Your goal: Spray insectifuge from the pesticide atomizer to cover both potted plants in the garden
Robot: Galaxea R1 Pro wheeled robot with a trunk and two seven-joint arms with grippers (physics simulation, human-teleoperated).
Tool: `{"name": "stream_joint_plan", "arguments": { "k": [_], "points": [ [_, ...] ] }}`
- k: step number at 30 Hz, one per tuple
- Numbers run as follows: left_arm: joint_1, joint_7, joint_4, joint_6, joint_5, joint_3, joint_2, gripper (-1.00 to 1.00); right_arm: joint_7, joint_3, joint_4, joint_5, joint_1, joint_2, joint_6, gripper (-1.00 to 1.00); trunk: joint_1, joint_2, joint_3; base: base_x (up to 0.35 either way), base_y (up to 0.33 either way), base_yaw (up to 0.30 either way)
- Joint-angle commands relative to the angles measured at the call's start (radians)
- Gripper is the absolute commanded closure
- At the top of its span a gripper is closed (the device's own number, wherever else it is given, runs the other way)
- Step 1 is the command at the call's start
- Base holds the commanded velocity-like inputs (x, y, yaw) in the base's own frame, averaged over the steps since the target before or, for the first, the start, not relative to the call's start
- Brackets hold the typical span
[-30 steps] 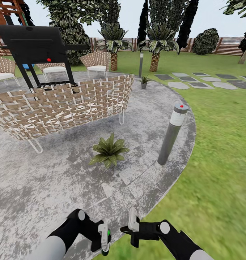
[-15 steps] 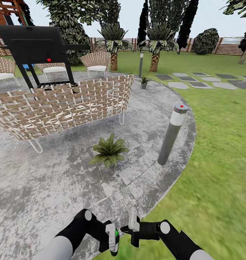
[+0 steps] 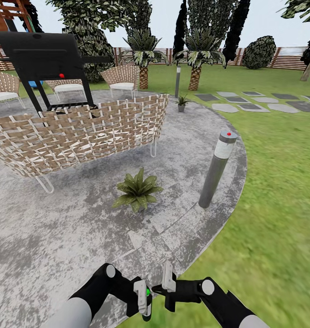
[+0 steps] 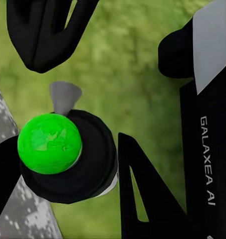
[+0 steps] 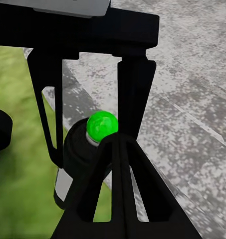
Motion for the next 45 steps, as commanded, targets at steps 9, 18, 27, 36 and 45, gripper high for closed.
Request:
{"name": "stream_joint_plan", "arguments": {
  "k": [9,18,27,36,45],
  "points": [
    [0.0,-0.002,-0.001,-0.01,-0.008,0.005,-0.002,1.0,-0.004,0.002,-0.001,0.008,0.0,-0.001,-0.005,1.0,0.0,0.0,-0.001,0.0,0.0,0.0],
    [0.0,-0.002,-0.001,-0.011,0.057,0.004,0.0,1.0,-0.004,0.002,-0.001,0.008,0.0,-0.001,-0.005,1.0,0.0,0.0,-0.001,0.0,0.0,0.0],
    [-0.001,-0.001,-0.001,-0.01,0.058,0.004,0.006,1.0,-0.004,0.002,-0.001,0.008,0.0,-0.001,-0.005,1.0,0.0,0.0,-0.001,0.0,0.0,0.0],
    [0.033,0.011,0.001,-0.002,0.023,0.001,0.155,1.0,-0.004,0.001,0.006,0.009,0.0,-0.008,-0.005,1.0,0.0,0.0,-0.001,0.0,0.0,0.0],
    [0.165,0.015,0.0,-0.009,0.035,0.013,0.389,1.0,-0.007,0.003,0.05,0.008,0.0,-0.064,-0.007,-1.0,0.0,0.0,-0.001,0.0,0.0,0.0]
  ]
}}
